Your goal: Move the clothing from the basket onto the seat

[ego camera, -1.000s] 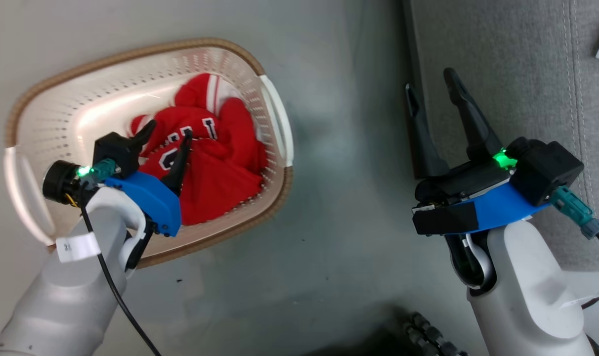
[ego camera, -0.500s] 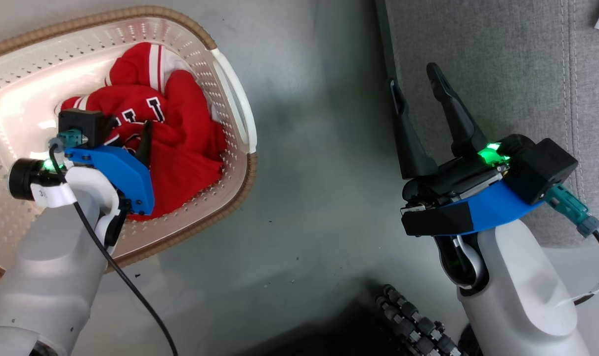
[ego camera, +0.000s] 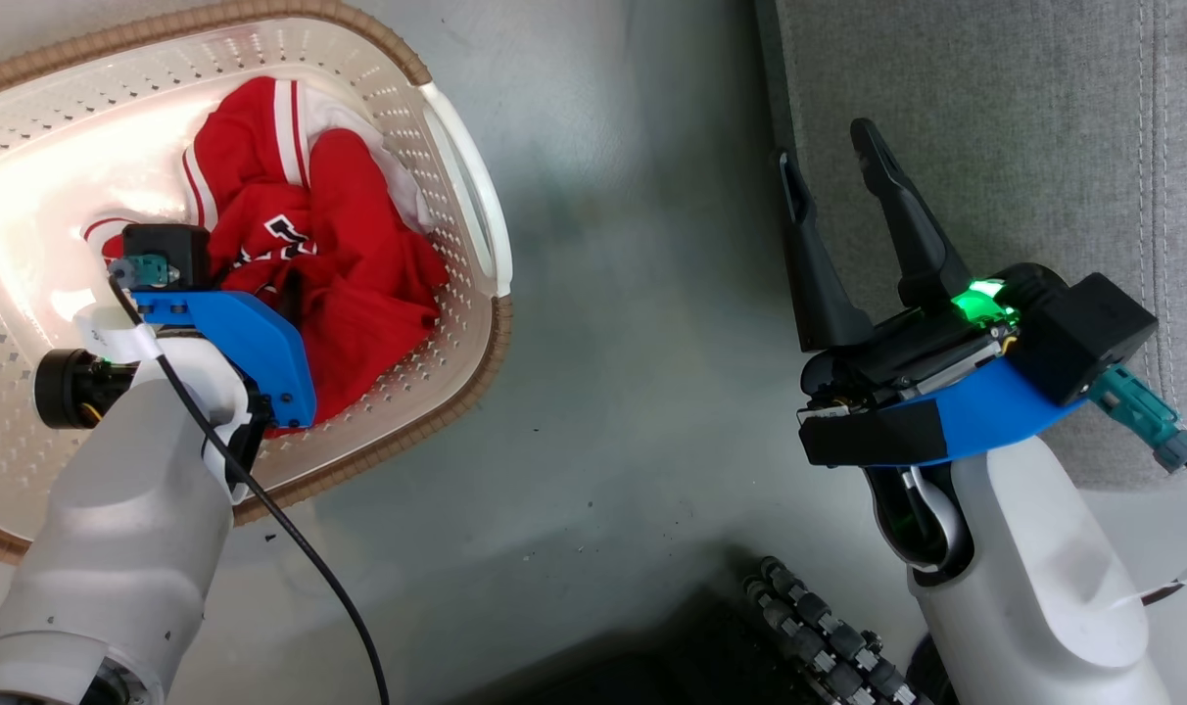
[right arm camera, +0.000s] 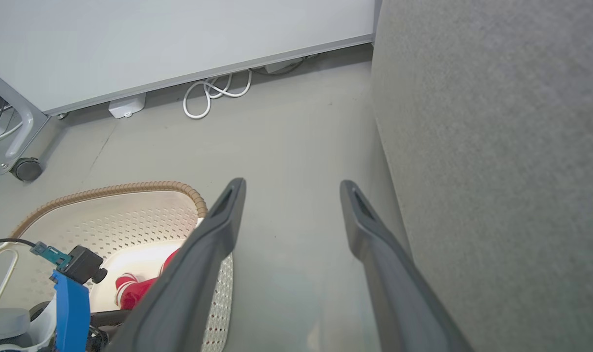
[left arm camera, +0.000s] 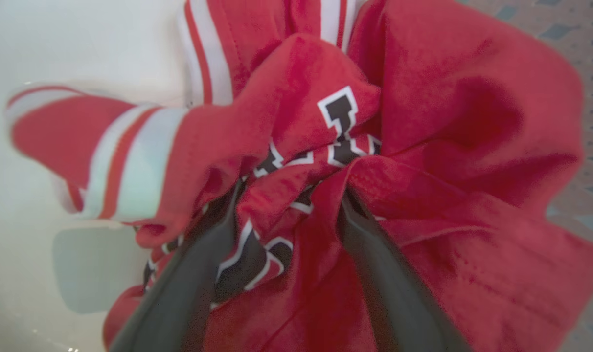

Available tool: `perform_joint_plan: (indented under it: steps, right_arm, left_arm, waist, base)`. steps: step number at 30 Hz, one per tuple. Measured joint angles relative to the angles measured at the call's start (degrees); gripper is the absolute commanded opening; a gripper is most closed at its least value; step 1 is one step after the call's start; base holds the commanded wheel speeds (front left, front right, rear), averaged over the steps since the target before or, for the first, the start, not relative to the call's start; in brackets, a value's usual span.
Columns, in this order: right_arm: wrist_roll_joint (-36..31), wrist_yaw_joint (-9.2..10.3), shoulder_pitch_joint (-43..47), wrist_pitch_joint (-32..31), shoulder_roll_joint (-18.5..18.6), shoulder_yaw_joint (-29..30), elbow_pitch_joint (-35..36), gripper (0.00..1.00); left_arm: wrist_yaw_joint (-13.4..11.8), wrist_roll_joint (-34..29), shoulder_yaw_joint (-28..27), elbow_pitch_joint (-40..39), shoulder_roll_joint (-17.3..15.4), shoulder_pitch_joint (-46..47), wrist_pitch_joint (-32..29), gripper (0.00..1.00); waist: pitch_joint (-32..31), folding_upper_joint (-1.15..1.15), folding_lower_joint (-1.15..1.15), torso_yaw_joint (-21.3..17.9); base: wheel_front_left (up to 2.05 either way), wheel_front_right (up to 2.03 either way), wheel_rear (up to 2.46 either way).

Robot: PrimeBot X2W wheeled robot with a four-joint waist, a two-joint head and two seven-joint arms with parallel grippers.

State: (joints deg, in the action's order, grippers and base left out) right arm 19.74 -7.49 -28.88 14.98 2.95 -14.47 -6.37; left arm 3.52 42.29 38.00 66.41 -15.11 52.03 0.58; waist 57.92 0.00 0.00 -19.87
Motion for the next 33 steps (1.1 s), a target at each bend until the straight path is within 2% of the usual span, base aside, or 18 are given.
perform_joint_plan:
  steps: [1,2,3,20,26,33]
  right_arm:
    - [0.00,0.00,0.03,0.00,0.00,0.02,0.00,1.00]
    - [0.00,0.00,0.03,-0.01,0.00,0.03,0.01,1.00]
    - [0.00,0.00,0.03,0.00,0.00,0.02,0.01,1.00]
    - [0.25,0.00,-0.60,0.00,-0.01,0.03,-0.45,1.00]
    - [-1.64,0.00,-0.90,0.00,-0.02,0.73,-1.72,1.00]
    - [-5.54,0.00,0.09,0.04,-0.07,2.11,-5.53,1.00]
  left_arm:
    - [-0.02,-0.10,0.12,0.29,0.09,0.08,-0.07,0.98]
    - [-0.11,-0.34,0.43,0.55,0.11,0.17,-0.08,0.30]
    - [-0.20,-0.63,0.69,0.82,0.11,0.34,-0.10,0.00]
    - [1.14,-0.29,1.51,2.98,0.45,2.07,0.63,0.00]
    - [1.93,0.46,1.74,3.26,2.83,1.58,2.16,0.00]
    - [3.03,1.21,2.36,3.38,6.58,-0.36,5.20,0.00]
  waist:
    - [0.02,0.00,0.00,0.04]
    - [0.03,0.00,0.00,0.06]
    - [0.02,0.00,0.00,0.07]
    - [-0.66,0.00,0.00,-0.03]
    - [-4.00,0.00,0.00,1.25]
    - [-11.21,0.00,-0.01,3.92]
  base:
    - [0.00,0.00,0.00]
    - [0.00,0.00,0.00]
    - [0.00,0.00,0.00]
    - [0.00,0.00,0.00]
    - [0.00,0.00,0.00]
    - [0.00,0.00,0.00]
